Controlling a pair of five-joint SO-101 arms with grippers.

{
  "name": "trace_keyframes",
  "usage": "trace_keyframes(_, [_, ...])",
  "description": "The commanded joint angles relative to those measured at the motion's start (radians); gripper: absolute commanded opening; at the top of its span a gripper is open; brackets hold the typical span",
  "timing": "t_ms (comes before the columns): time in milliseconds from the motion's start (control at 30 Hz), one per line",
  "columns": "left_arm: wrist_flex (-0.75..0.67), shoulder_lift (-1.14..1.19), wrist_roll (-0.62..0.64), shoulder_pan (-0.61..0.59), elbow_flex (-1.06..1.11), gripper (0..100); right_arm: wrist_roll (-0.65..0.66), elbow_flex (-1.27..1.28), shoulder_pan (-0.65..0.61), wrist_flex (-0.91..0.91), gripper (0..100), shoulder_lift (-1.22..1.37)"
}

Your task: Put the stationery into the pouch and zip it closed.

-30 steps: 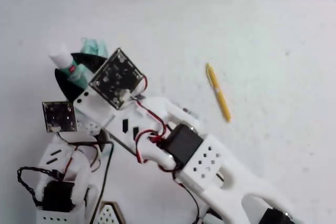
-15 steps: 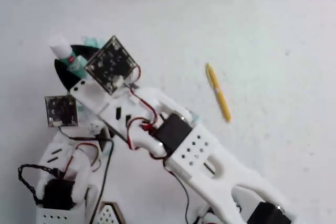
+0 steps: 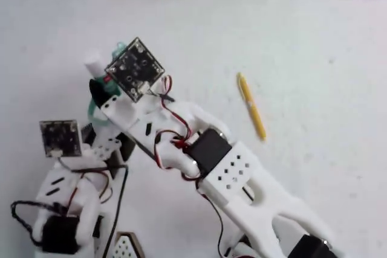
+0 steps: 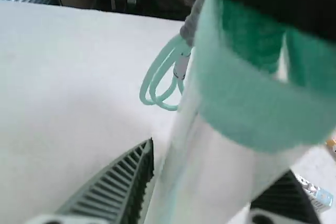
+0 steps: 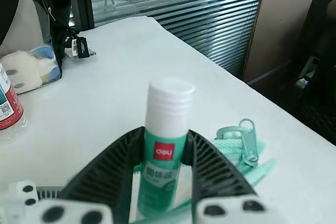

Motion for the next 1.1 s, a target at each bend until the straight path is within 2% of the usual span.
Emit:
trace_keyframes(0, [-0.012,0.004,0.008,-0.007,-0.066,30,0.005,0.002,0.01,0.016,1.8,-0.012])
trace_keyframes(67, [-0.032,0.004,0.008,-0.007,-0.066,30,0.003,-0.002,0.008,0.031,4.0,-0.012])
trace_keyframes(200, [-0.064,0.004,0.009,-0.007,-0.064,30,-0.003,-0.041,0.007,0.117,20.7,-0.013])
trace_keyframes(267, [-0.078,0.004,0.011,-0.007,-0.064,30,-0.003,-0.089,0.007,0.168,23.6,-0.013])
trace_keyframes(533, [-0.095,0.004,0.011,-0.007,-0.063,30,0.005,-0.373,0.025,0.389,23.6,-0.013])
trace_keyframes(667, [-0.094,0.004,0.011,-0.01,-0.063,30,-0.002,-0.526,0.124,0.498,21.0,-0.013])
trace_keyframes(767, [-0.095,0.004,0.011,-0.01,-0.064,25,-0.003,-0.614,0.226,0.573,18.5,-0.013])
trace_keyframes(900, [-0.095,0.004,0.006,-0.008,-0.068,17,-0.003,-0.591,0.329,0.65,16.2,-0.012])
trace_keyframes(1067, [-0.117,0.004,0.009,-0.008,-0.068,16,-0.003,-0.42,0.437,0.682,13.7,-0.012])
